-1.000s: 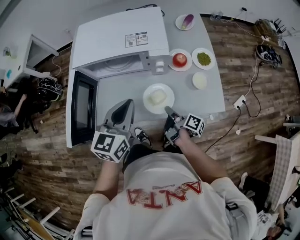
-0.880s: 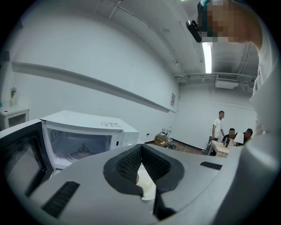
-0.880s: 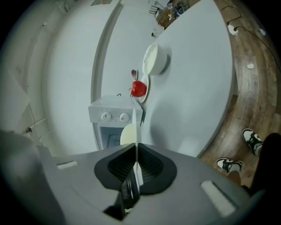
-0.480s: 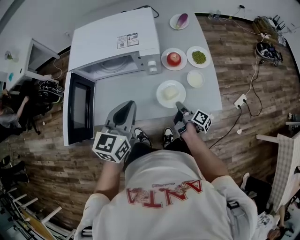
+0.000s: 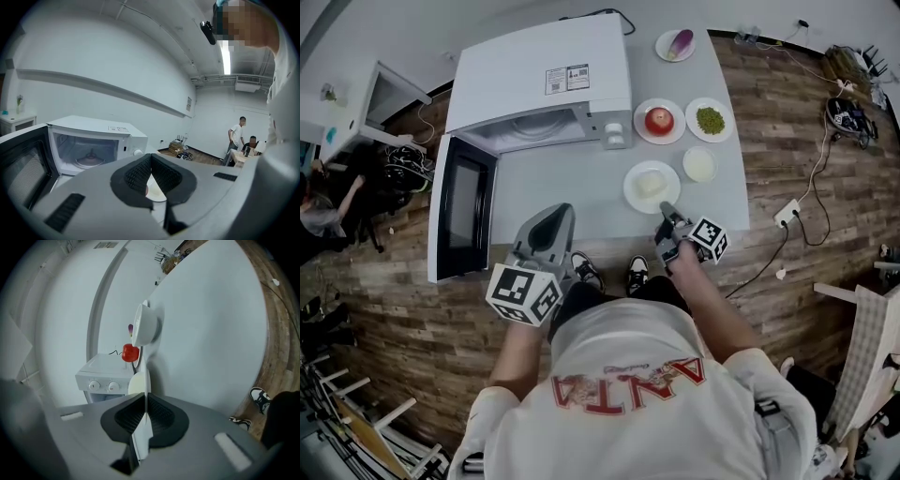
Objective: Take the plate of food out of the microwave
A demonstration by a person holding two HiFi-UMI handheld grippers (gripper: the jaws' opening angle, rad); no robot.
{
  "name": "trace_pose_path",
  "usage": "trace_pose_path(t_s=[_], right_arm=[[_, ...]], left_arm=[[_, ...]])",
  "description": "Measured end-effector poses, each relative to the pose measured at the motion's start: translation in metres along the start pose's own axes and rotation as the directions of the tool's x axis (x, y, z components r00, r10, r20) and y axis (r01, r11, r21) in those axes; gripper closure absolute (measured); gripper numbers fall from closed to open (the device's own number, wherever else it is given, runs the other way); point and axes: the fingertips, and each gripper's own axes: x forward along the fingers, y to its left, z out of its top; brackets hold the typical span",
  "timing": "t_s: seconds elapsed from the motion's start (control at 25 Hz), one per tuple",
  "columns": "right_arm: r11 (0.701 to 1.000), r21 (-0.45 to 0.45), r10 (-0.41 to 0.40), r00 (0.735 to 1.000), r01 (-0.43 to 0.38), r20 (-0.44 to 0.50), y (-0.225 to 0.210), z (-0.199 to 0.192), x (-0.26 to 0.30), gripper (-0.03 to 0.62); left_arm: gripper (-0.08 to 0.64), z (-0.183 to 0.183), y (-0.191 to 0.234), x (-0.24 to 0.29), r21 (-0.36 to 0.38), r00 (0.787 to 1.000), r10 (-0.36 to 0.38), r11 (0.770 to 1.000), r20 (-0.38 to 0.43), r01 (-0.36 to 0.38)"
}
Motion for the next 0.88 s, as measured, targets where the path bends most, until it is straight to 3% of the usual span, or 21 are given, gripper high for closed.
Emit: trace_pose_path(t_s=[0.2, 0.28, 0.4, 0.48, 0.56, 0.64, 0.76, 0.88], right_arm=[[1.0, 0.002, 0.006, 0.999, -0.006, -0.043, 0.001, 0.0, 0.005, 0.571], [0.999, -0.019, 0.03, 0.997, -0.031, -0.074, 0.007, -0.002, 0.007, 0.527], [0.99, -0.136, 0.003, 0.99, -0.023, -0.144, 0.015, -0.007, 0.008, 0.472], [0.964, -0.264, -0.065, 0.977, 0.009, -0.203, 0.016, -0.014, 0.008, 0.457], [0.918, -0.394, -0.149, 0.958, 0.041, -0.246, 0.017, -0.019, 0.009, 0.457], [0.852, -0.521, -0.231, 0.935, 0.06, -0.27, 0.016, -0.023, 0.009, 0.457], [0.703, -0.709, -0.364, 0.888, 0.064, -0.282, 0.011, -0.027, 0.008, 0.456], [0.549, -0.835, -0.477, 0.83, 0.024, -0.29, 0.002, -0.033, 0.005, 0.44]], left_arm=[[0.551, 0.001, -0.001, 0.005, -0.009, 1.0, 0.005, 1.0, 0.001, -0.004], [0.551, 0.002, -0.003, 0.007, -0.012, 1.0, 0.003, 1.0, 0.003, -0.003], [0.551, 0.003, -0.006, 0.01, -0.012, 1.0, -0.001, 1.0, 0.006, 0.002], [0.551, 0.004, -0.008, 0.01, -0.01, 1.0, -0.004, 1.0, 0.006, 0.004], [0.551, 0.005, -0.009, 0.011, -0.012, 1.0, -0.007, 1.0, 0.01, 0.007], [0.551, 0.008, -0.011, 0.01, -0.024, 1.0, -0.015, 1.0, 0.018, 0.015], [0.551, 0.009, -0.013, 0.008, -0.034, 1.0, -0.023, 0.999, 0.022, 0.024], [0.551, 0.007, -0.013, 0.006, -0.037, 1.0, -0.021, 0.999, 0.019, 0.022]])
